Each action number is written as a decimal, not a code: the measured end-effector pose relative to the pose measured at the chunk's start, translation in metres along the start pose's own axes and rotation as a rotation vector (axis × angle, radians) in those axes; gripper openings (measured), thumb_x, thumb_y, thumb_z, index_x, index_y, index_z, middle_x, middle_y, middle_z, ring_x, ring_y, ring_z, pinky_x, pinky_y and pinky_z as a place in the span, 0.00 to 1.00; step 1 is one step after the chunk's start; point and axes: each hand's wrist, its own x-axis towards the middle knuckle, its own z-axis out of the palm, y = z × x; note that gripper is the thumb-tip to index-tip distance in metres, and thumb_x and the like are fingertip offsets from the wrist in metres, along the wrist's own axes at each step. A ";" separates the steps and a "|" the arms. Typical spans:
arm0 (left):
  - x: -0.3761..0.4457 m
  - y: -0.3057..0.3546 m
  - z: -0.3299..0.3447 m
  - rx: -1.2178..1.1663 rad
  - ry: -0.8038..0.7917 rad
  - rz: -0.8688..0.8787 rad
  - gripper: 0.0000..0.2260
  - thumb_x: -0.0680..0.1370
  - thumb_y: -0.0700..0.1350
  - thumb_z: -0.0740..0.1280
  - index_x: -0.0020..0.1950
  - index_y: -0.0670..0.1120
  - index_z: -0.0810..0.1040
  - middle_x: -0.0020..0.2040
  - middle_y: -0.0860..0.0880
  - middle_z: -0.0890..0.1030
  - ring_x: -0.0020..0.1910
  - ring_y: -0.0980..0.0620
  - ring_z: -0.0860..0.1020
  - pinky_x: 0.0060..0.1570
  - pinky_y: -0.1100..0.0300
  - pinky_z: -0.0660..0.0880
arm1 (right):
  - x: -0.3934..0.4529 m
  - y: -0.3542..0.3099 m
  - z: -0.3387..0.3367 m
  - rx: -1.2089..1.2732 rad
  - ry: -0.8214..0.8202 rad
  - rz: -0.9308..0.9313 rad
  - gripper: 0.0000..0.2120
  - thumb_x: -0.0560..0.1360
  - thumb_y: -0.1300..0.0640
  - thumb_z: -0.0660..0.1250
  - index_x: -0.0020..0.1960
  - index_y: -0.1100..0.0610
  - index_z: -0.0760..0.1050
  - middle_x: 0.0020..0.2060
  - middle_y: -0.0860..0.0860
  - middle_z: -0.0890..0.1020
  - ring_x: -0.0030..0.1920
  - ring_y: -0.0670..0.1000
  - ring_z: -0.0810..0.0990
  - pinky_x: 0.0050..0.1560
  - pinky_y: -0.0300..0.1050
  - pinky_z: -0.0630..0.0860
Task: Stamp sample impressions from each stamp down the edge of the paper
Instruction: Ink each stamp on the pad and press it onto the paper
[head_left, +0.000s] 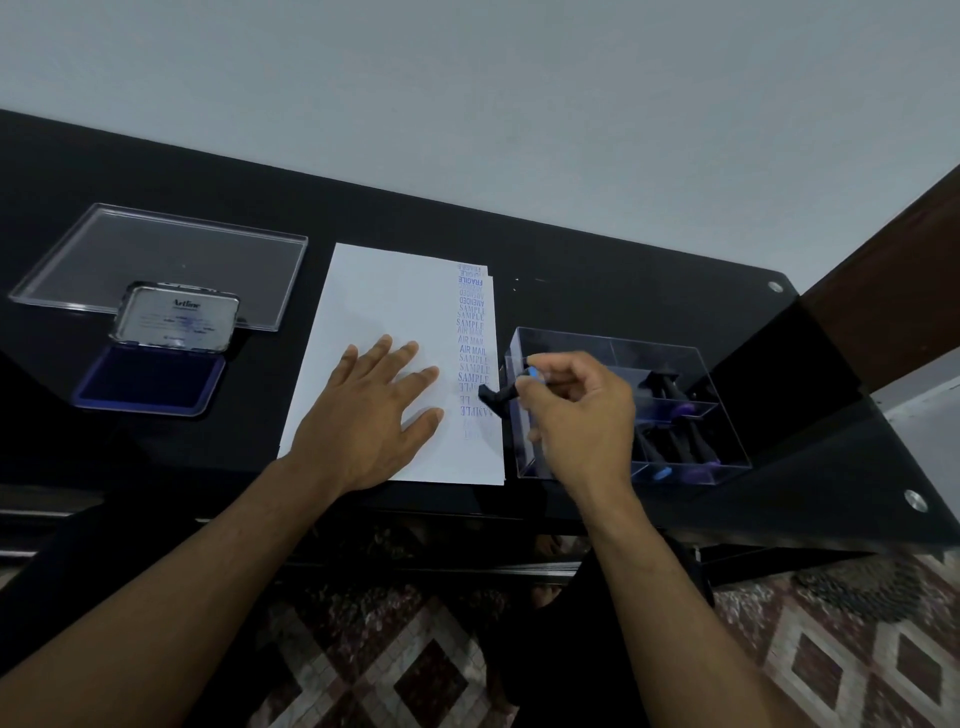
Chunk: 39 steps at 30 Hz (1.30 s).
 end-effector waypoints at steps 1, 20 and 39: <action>0.000 0.000 0.000 0.000 -0.001 0.000 0.30 0.80 0.67 0.46 0.79 0.58 0.64 0.82 0.52 0.57 0.82 0.50 0.48 0.80 0.45 0.46 | 0.000 0.000 0.000 0.093 0.040 0.059 0.06 0.72 0.63 0.73 0.46 0.53 0.82 0.39 0.52 0.84 0.36 0.53 0.84 0.31 0.47 0.80; 0.001 -0.001 0.002 -0.010 0.016 0.015 0.32 0.79 0.68 0.45 0.78 0.57 0.66 0.81 0.51 0.59 0.82 0.48 0.51 0.79 0.45 0.47 | 0.001 -0.003 -0.003 0.334 0.167 0.219 0.04 0.73 0.68 0.69 0.48 0.63 0.80 0.40 0.60 0.83 0.33 0.53 0.81 0.30 0.47 0.79; 0.001 -0.002 0.001 -0.011 0.002 0.019 0.32 0.79 0.68 0.45 0.78 0.56 0.65 0.81 0.50 0.59 0.82 0.48 0.51 0.79 0.45 0.47 | 0.000 -0.003 -0.003 0.315 0.161 0.208 0.05 0.73 0.67 0.70 0.48 0.60 0.81 0.39 0.57 0.83 0.33 0.53 0.82 0.32 0.46 0.79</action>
